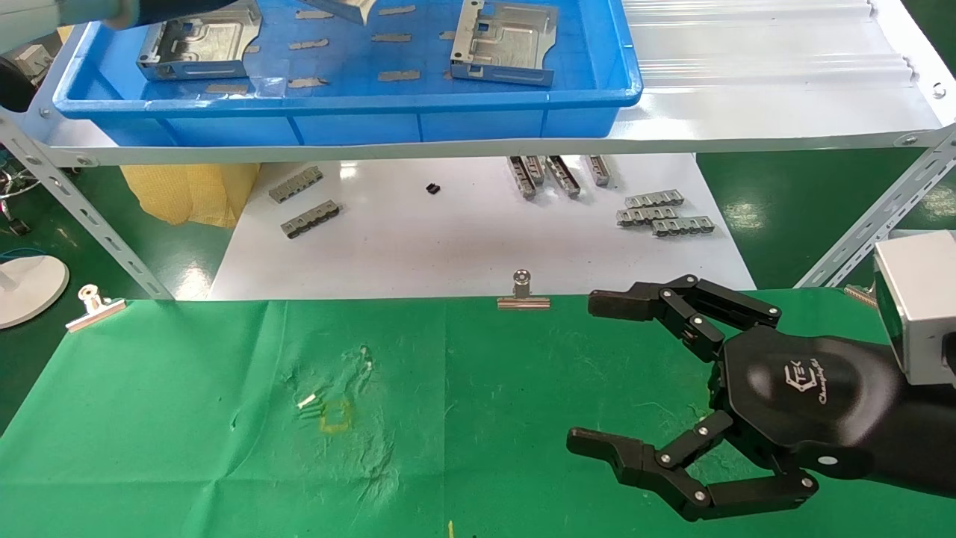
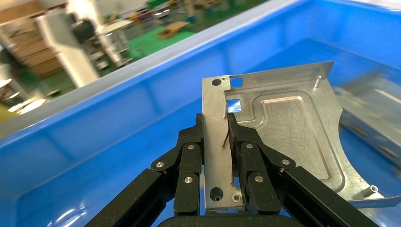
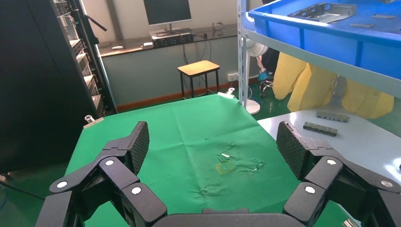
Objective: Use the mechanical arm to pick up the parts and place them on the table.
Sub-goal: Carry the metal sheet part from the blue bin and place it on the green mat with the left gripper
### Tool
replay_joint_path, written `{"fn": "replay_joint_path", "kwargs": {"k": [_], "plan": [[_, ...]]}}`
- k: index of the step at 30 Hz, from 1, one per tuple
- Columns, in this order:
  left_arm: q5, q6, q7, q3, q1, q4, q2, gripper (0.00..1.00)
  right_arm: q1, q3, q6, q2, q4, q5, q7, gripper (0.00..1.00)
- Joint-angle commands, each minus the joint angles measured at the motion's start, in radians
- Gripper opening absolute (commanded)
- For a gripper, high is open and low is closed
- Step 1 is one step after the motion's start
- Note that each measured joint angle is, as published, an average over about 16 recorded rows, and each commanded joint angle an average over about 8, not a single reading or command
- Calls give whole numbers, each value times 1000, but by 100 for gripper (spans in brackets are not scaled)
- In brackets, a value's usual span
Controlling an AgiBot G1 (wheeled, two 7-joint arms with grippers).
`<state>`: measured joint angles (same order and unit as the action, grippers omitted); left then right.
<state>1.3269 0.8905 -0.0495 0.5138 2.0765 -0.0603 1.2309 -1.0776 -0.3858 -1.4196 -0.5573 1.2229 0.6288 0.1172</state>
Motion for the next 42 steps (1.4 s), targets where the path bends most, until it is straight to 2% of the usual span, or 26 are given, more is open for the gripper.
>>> {"fn": "replay_joint_path", "kwargs": {"k": [1,13,18,22,27,30,34,42], "plan": [[-11,49,-21,-7,0,-9,-18,0,0,0,0,0,0,0,0,100],[-76,576,-202,-38,-27,-54,-158,0,0,0,0,0,0,0,0,100],[-97,701,-259,-32,-62,-99,-194,0,0,0,0,0,0,0,0,100],[-102,718,-294,20,-115,-213,-230,0,0,0,0,0,0,0,0,100],[-142,718,-318,137,-202,-415,-310,0,0,0,0,0,0,0,0,100],[-166,709,-323,209,-242,-482,-352,0,0,0,0,0,0,0,0,100],[-134,687,-348,293,-270,-464,-354,0,0,0,0,0,0,0,0,100],[-9,608,-451,385,-289,-279,-263,0,0,0,0,0,0,0,0,100]]}}
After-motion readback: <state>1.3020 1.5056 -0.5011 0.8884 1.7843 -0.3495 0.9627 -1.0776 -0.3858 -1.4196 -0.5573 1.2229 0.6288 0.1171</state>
